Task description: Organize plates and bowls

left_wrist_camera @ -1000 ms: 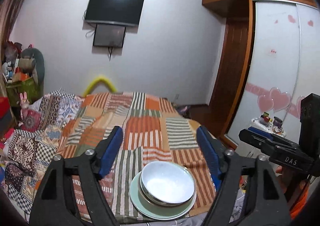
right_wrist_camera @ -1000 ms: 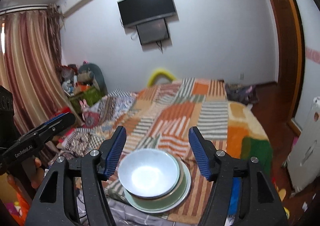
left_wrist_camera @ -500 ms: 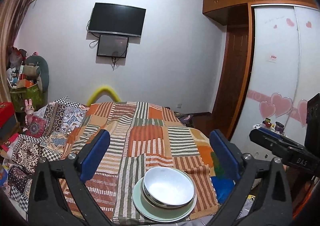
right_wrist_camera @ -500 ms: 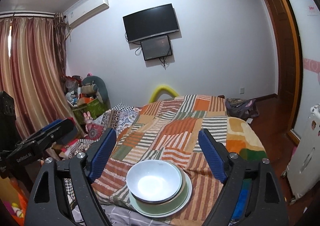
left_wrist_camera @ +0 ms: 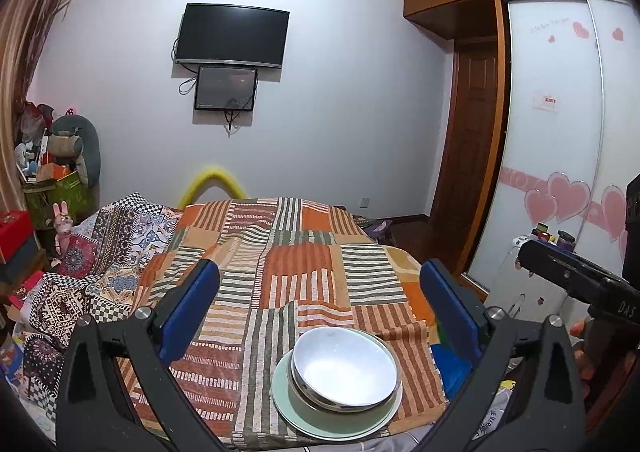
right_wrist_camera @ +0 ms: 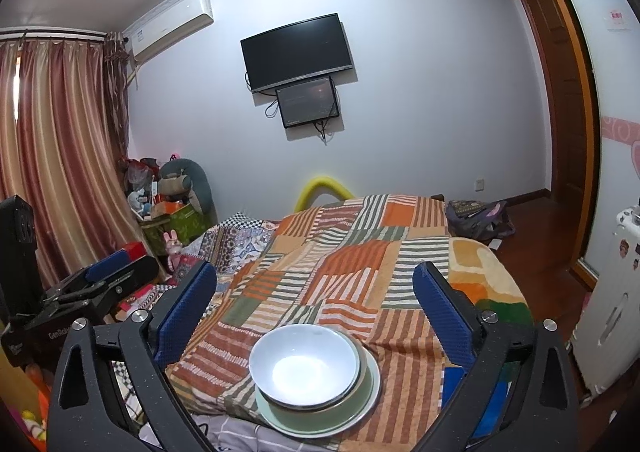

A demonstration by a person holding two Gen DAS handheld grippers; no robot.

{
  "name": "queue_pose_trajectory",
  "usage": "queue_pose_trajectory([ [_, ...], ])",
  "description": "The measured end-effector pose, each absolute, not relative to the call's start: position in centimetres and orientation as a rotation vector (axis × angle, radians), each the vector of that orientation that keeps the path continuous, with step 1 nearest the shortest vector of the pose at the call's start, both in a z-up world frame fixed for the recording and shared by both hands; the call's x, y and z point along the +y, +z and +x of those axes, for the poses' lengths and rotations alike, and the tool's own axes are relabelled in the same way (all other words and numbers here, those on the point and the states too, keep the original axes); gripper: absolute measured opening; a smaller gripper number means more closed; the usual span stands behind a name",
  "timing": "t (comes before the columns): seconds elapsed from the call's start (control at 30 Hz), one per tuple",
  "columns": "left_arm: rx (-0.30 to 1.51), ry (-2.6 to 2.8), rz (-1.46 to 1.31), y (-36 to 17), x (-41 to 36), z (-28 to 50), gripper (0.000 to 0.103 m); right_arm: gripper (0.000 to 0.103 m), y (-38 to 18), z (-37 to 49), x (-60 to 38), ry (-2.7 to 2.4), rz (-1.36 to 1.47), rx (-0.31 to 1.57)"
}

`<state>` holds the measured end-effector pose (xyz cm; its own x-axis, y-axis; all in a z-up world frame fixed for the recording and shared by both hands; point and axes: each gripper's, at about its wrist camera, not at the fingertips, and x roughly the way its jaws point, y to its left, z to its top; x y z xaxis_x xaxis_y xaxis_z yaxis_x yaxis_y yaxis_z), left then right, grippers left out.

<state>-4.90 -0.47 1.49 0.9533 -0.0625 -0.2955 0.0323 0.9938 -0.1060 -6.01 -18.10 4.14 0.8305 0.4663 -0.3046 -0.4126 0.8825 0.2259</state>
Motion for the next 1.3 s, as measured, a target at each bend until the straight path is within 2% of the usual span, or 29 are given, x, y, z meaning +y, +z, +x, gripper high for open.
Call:
queue_pose_trajectory([
  [0.1, 0.303, -0.045, -0.096, 1.37, -0.54, -4.93, 0.102, 0.102, 4.09, -6.04, -18.22, 0.466, 0.156, 0.364],
  [1.3, 0.336, -0.051, -0.115, 0.79, -0.11, -4.28, 0.103, 0.102, 4.12, -5.49, -18.78, 0.474, 0.163, 0.396],
])
